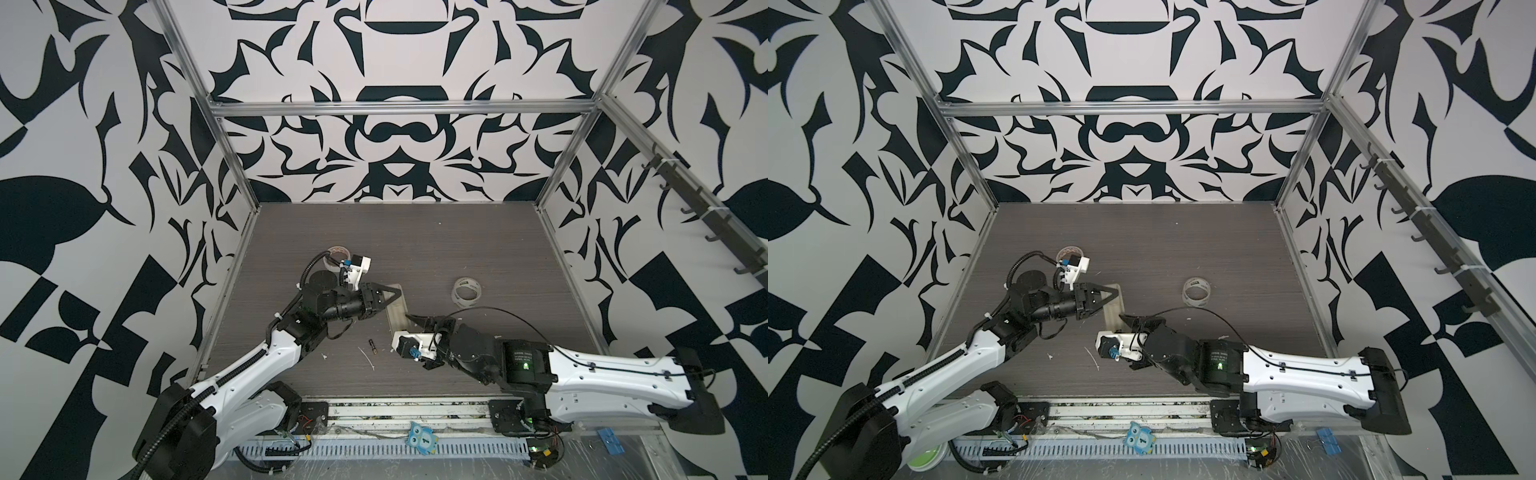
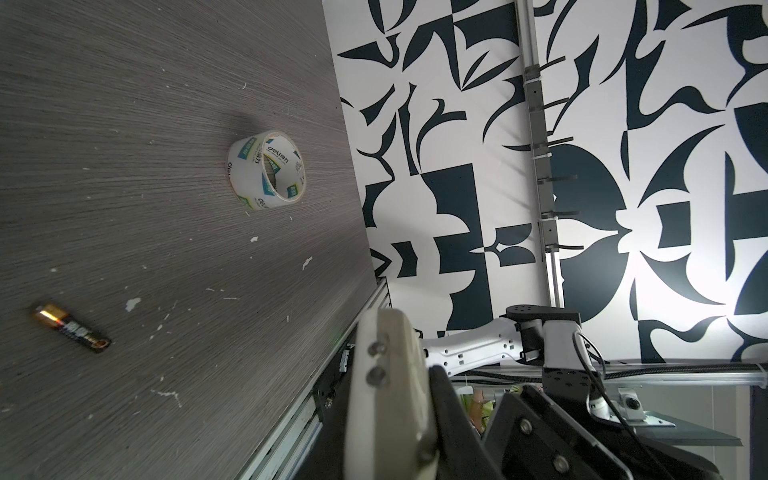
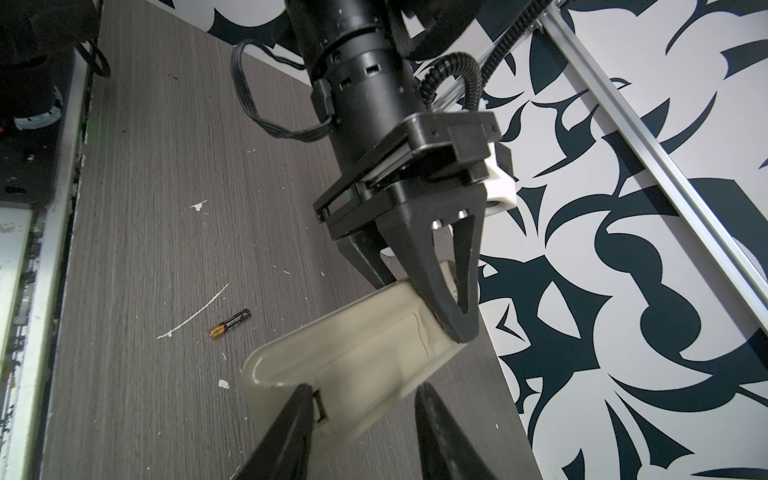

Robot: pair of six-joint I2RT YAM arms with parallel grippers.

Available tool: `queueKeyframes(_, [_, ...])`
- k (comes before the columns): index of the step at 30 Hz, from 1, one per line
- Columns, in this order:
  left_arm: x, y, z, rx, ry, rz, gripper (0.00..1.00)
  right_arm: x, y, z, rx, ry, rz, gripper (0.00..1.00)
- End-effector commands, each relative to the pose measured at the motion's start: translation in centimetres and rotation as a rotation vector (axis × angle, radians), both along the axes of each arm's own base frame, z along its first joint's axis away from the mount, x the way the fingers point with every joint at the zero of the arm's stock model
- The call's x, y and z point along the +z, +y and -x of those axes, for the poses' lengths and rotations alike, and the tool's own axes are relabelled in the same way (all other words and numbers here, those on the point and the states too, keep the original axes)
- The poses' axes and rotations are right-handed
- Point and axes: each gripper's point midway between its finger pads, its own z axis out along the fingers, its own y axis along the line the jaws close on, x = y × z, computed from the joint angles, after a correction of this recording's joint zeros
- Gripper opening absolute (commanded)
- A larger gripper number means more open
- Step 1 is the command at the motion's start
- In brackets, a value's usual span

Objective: Load the batteries into the remote control

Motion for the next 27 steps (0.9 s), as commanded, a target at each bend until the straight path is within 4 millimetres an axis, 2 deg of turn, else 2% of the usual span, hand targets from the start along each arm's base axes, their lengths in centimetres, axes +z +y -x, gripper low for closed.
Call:
queueKeyframes(1, [2.1,-0.5,0.8,-0.058,-0.035,0.046,0.0,3.4,0.0,-1.1,-0.049,-0.037,-0.088,0.44])
queueKeyframes(9, [2.0,-0.5,0.8,-0.058,-0.035,0.046,0.0,3.5,0.1,-0.7,-0.025,-0.023,-0.093,0.44])
queueKeyframes(18, [2.0,-0.3,1.0,-0.061,-0.034,0.044,0.0,2.4,-0.1,1.0,0.053,0.06,-0.08,0.44])
queueKeyframes(27, [2.2,-0.2,1.3,-0.071,-0.041,0.046,0.0,1.6,0.7,1.4,0.077,0.093,-0.056,0.44])
